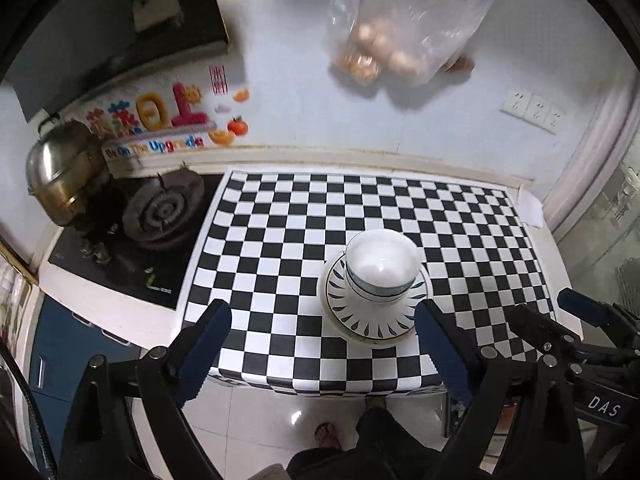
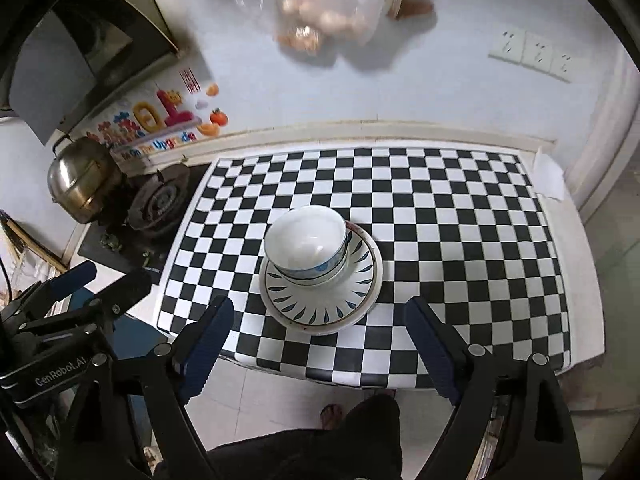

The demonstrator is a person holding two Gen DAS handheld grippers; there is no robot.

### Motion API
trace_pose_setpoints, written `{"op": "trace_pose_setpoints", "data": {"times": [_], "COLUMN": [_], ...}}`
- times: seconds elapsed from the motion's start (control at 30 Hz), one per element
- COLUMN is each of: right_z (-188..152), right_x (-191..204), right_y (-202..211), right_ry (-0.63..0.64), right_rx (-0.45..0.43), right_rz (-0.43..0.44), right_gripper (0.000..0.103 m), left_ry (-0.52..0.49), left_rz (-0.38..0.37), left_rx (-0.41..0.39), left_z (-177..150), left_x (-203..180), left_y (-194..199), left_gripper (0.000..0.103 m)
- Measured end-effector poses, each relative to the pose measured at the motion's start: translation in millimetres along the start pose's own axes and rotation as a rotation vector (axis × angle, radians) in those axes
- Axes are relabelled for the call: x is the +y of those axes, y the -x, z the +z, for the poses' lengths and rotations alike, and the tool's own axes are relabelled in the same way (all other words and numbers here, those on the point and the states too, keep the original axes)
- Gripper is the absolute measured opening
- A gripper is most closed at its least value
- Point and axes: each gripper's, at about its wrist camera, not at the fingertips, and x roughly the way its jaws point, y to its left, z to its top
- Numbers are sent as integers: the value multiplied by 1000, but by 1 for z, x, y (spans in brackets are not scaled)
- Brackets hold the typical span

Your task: Organize plates and bowls

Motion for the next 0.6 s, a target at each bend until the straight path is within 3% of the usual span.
{"op": "trace_pose_setpoints", "data": {"times": [0.37, 0.6], "right_z": [-53, -77], "right_x": [24, 37], "right_y": [113, 158], "right_ry": [2, 29], "right_rx": [-185, -250], "right_rz": [-42, -84], "right_gripper": [92, 93], "left_ry": [-24, -15], "left_rz": [0, 29], "left_rx": [-86, -137], "left_z": [-41, -56], "left_x": [-2, 4], "left_y": [74, 107], "left_gripper": [94, 94]}}
